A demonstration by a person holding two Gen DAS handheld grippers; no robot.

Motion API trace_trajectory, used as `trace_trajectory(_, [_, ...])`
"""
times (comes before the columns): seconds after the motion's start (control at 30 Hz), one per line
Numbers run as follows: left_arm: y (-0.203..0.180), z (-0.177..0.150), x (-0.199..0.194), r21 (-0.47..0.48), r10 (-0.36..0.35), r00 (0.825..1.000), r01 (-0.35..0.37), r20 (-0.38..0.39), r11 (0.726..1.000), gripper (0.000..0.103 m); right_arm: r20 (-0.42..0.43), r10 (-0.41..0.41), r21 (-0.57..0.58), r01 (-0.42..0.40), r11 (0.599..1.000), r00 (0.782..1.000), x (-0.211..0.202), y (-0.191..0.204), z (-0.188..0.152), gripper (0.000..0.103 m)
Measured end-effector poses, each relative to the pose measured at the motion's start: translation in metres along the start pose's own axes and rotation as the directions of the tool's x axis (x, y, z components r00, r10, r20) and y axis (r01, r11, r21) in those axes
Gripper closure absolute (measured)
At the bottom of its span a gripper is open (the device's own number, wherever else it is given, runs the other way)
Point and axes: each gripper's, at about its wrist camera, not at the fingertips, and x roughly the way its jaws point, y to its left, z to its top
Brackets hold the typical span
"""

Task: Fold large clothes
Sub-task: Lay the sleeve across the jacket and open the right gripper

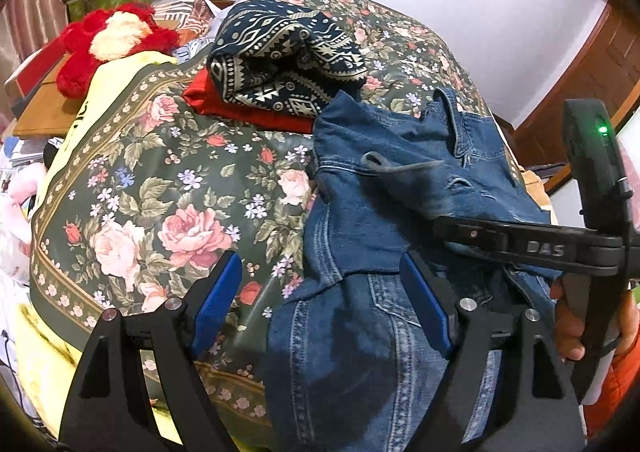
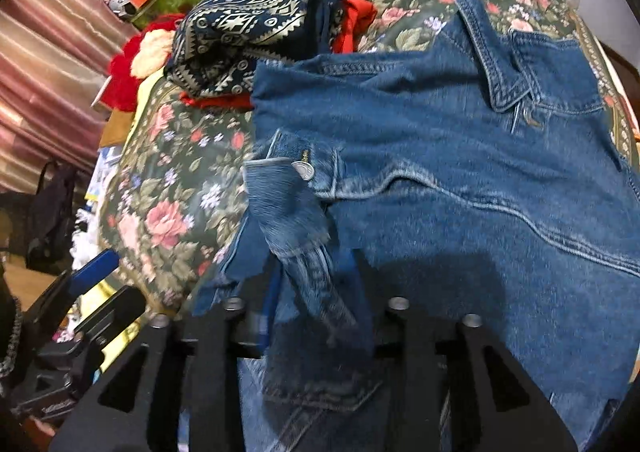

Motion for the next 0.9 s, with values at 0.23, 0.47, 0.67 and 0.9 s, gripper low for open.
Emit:
trace_trajectory(0.23, [-0.016,0.007,0.006,-0.018,-0.068,0.997,0.067,-0.022,0.998,0.022,0.161,-0.020,0.018,0.018,1.000,0.987,-0.063,-0.019,0.000,0.058])
trace_trajectory(0.47, [-0.027,0.009,0.038,-0.137,-0.218,0.968,0.201,-0.126,0.970,0.022,0.353,-0.142,0.082,0.120,0.989,0.925,-0.132,-0.065,-0.013,0.037])
trace_trajectory(0.67, [-0.040,0.011,0.068,-0.238,-0.377,0.904,0.328,-0.202,0.914,0.022,0.356,-0.279,0.208,0.216,0.954,0.892,-0.152,-0.126,-0.040,0.036])
trace_trajectory(0.9, [-0.048,0.020,0.103,-0.322,-0.412,0.882,0.330,-0.231,0.887,0.024,0.267,-0.312,0.388,0.195,0.901,0.912,-0.147,-0.195,-0.080,0.036])
